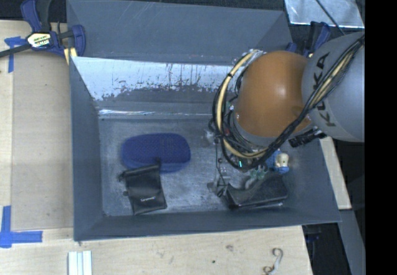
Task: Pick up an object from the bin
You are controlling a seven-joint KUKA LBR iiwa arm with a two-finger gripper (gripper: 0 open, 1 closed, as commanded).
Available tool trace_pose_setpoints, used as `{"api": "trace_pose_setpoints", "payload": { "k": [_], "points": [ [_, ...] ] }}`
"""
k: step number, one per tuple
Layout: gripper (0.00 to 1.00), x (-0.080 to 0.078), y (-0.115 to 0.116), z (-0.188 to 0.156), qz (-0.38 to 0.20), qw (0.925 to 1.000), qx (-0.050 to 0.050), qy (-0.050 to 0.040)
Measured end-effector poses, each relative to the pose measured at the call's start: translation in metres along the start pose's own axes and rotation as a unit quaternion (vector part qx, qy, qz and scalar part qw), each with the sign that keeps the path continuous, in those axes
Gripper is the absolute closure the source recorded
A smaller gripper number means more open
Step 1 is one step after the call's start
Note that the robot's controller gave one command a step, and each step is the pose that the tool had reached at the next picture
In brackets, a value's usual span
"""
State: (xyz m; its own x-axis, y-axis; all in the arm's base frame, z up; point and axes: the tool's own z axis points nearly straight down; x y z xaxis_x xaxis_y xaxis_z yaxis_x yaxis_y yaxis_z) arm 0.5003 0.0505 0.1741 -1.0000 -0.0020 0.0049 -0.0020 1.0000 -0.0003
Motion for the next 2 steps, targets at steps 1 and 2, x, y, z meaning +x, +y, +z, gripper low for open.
{"api": "trace_pose_setpoints", "payload": {
  "k": [1, 2],
  "points": [
    [0.00, -0.0668, 0.0776, 0.0976, -0.120, 0.9927, 0.000, -0.0054],
    [1.00, -0.0676, 0.0765, 0.0929, -0.118, 0.9930, -0.001, -0.0059]
  ]
}}
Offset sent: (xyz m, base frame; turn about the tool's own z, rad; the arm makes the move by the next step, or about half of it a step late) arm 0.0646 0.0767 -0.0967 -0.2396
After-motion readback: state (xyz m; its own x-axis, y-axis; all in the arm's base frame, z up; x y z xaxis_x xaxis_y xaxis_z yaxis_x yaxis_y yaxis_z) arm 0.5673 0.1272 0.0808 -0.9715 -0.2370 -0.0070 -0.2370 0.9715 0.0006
